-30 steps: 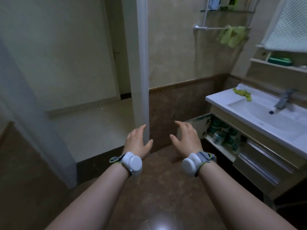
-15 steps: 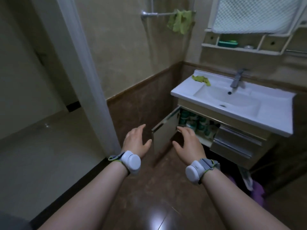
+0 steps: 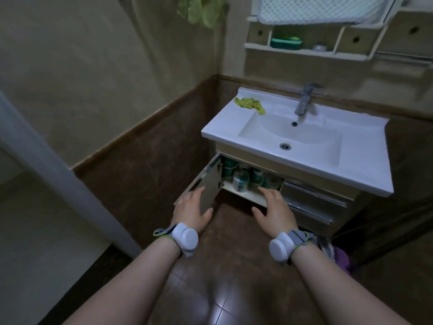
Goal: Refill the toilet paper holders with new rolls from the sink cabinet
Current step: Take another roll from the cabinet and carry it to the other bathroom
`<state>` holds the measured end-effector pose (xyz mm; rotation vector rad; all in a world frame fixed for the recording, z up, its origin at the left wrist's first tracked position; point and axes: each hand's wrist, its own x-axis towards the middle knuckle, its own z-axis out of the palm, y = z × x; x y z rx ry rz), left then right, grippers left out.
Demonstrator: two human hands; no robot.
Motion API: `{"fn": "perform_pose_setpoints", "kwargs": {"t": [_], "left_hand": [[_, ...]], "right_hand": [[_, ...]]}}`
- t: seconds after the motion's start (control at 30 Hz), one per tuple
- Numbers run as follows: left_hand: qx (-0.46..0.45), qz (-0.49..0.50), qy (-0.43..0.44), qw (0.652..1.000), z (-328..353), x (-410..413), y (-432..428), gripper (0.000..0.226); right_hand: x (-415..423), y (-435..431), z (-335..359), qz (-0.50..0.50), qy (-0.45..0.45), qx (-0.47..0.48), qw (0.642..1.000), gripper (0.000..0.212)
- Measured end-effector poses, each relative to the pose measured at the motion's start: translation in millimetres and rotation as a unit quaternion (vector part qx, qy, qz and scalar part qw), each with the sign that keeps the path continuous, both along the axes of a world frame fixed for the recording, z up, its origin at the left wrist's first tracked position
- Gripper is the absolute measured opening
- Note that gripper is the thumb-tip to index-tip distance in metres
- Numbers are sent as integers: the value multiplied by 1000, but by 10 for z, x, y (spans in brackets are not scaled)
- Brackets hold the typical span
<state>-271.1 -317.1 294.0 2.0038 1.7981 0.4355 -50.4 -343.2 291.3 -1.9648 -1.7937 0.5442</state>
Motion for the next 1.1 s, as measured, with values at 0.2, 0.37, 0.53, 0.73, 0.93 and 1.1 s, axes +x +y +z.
{"fn": "perform_pose_setpoints", "kwargs": {"t": [0.2,0.37,0.53,0.73,0.93,1.1], "left_hand": [[-66,-12,9,998,-435,133,552,66],[-122,-25,11,992,-864,142,1112,66],[-176,-35,15,984,-1233,78,1755,67],[-191,-65,-5,979,-1756,106,2457,62],[-233,-44,-23,971,-2532,490,2846,47],[-243,-66,19,968,-3252,673,3044,53]], "right_hand": [[156,568,-325,9,-2,-38,999,57],[93,1097,-729,2,-9,-88,996,58],[-32,1723,-1112,-12,-19,-138,990,59],[-61,2445,-1675,-26,-18,-202,979,61],[66,2853,-2357,-48,0,-231,972,64],[295,3232,-3020,3,-15,-264,964,63]]}}
